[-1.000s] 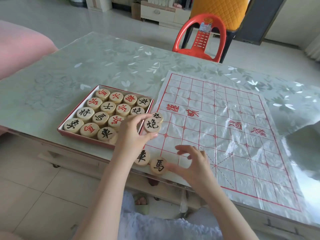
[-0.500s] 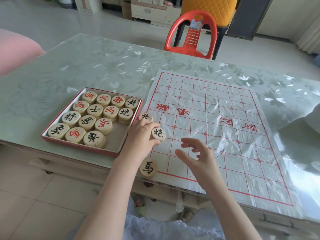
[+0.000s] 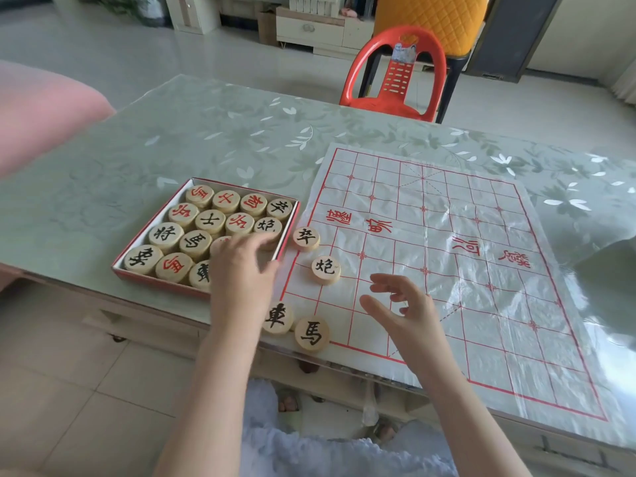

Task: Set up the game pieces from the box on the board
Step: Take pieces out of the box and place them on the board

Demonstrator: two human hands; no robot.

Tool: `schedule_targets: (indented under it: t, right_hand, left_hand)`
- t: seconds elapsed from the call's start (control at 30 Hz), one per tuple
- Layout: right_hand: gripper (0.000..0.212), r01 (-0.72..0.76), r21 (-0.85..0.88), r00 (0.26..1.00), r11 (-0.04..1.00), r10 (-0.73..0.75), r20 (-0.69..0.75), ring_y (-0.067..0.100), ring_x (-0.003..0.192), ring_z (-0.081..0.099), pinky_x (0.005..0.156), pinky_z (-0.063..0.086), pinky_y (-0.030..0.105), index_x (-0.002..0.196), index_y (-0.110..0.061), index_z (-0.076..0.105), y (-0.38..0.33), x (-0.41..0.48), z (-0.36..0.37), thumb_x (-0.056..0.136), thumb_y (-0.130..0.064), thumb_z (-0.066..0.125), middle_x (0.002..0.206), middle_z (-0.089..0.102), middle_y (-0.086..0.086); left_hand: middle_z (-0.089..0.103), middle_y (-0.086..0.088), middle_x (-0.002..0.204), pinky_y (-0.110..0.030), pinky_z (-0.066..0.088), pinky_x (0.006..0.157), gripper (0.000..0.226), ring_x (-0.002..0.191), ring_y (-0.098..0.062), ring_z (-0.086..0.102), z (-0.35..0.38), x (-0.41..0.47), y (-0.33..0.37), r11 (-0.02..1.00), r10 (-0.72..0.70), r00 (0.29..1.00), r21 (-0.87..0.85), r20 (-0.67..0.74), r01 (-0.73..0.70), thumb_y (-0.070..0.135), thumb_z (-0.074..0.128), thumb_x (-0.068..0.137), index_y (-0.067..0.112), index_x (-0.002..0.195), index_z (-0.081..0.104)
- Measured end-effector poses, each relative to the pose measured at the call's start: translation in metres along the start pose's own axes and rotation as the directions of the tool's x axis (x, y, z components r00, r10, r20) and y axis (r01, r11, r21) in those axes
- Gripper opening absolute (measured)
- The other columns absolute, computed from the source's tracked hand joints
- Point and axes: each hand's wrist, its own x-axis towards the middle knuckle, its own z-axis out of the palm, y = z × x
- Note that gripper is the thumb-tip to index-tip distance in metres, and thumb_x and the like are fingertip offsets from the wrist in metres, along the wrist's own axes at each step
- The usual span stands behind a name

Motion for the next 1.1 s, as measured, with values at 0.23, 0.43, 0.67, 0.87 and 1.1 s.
schedule_targets:
  t: [0.23, 0.43, 0.67, 0.87, 1.1]
  right_hand:
    - [0.026, 0.008, 0.007, 1.0, 1.0, -0.008, 0.0, 0.015, 0.107, 0.047, 0.078, 0.036, 0.022, 0.107, -0.031, 0.06, -0.005, 0.006, 0.014, 0.082, -0.028, 0.066, 0.098, 0.062, -0.018]
    - [0.024, 0.015, 0.002, 1.0, 1.0, -0.015, 0.014, 0.014, 0.106, 0.047, 0.078, 0.036, 0.02, 0.106, -0.031, 0.06, -0.008, 0.007, 0.023, 0.083, -0.025, 0.065, 0.096, 0.063, -0.019]
    - [0.022, 0.082, 0.0, 0.996, 0.997, -0.081, 0.03, 0.015, 0.109, 0.047, 0.079, 0.034, 0.015, 0.106, -0.031, 0.06, -0.018, 0.009, 0.038, 0.085, -0.025, 0.063, 0.1, 0.063, -0.018]
    - [0.023, 0.223, -0.103, 0.963, 0.969, -0.203, 0.176, 0.013, 0.114, 0.039, 0.095, 0.035, 0.021, 0.107, -0.031, 0.062, -0.047, 0.02, 0.082, 0.085, -0.024, 0.062, 0.104, 0.061, -0.024]
    - [0.033, 0.284, -0.528, 0.944, 0.8, -0.137, 0.301, 0.027, 0.111, 0.028, 0.088, 0.015, 0.035, 0.102, -0.016, 0.066, -0.079, 0.036, 0.149, 0.087, -0.042, 0.053, 0.109, 0.062, 0.004]
  left_hand:
    - [0.063, -0.011, 0.115, -0.039, 0.033, 0.086, 0.04, 0.108, -0.037, 0.044, -0.029, -0.006, -0.048, 0.922, -0.313, 0.943, 0.202, -0.117, 0.331, 0.024, 0.068, 0.075, 0.019, 0.115, 0.063]
    - [0.063, -0.006, 0.117, -0.039, 0.036, 0.085, 0.047, 0.108, -0.034, 0.046, -0.024, -0.001, -0.052, 0.926, -0.296, 0.953, 0.226, -0.069, 0.304, 0.026, 0.073, 0.071, 0.021, 0.116, 0.06]
    - [0.06, -0.001, 0.113, -0.033, 0.047, 0.087, 0.057, 0.105, -0.019, 0.056, -0.035, -0.002, -0.044, 0.898, -0.356, 0.894, -0.366, -0.274, 0.245, 0.021, 0.079, 0.066, 0.023, 0.118, 0.055]
    - [0.055, 0.002, 0.121, -0.023, 0.044, 0.091, 0.061, 0.108, -0.015, 0.056, -0.044, -0.003, -0.049, 0.772, -0.443, 0.863, -0.593, -0.242, 0.23, 0.009, 0.077, 0.067, 0.031, 0.118, 0.052]
    - [0.055, -0.001, 0.124, -0.036, 0.049, 0.096, 0.065, 0.111, -0.015, 0.057, -0.045, -0.001, -0.057, 0.753, -0.445, 0.866, -0.619, -0.227, 0.224, 0.003, 0.077, 0.065, 0.035, 0.116, 0.052]
